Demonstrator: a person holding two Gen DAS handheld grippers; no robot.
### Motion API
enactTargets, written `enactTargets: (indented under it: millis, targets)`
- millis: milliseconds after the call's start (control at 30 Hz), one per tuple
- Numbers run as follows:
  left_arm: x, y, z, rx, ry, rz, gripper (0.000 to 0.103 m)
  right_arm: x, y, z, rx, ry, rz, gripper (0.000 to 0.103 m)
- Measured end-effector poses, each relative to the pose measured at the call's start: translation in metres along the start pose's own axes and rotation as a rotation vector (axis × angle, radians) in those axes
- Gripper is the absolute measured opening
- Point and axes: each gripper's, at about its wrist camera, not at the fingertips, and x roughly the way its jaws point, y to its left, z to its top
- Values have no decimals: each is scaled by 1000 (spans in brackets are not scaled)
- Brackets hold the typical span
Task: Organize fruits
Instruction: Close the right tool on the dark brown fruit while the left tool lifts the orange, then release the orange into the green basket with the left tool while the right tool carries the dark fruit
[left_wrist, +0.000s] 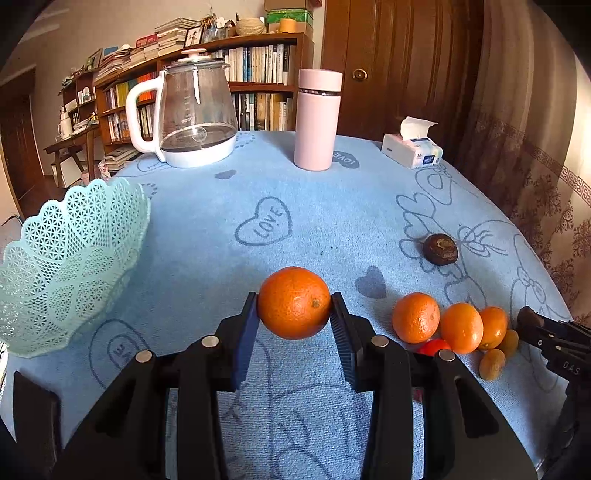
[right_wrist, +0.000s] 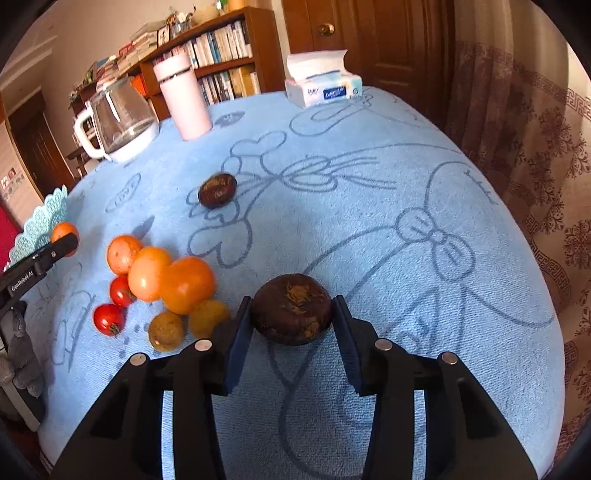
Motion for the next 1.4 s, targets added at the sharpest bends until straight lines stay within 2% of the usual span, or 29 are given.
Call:
enactTargets:
  millis: [400, 767, 1033, 1400]
  targets:
    - [-34, 21, 19, 11, -101, 121, 40, -35, 13, 7, -11, -98, 28, 43]
    - [-58, 62, 28, -13, -165, 237, 40, -46, 38, 9, -36, -127, 70, 43]
    - [-62, 99, 29, -36, -171, 309, 40, -40, 79, 14, -79, -121, 123, 43]
    - [-57, 144, 25, -66, -154, 369, 40, -26, 161, 27, -209, -105, 206, 43]
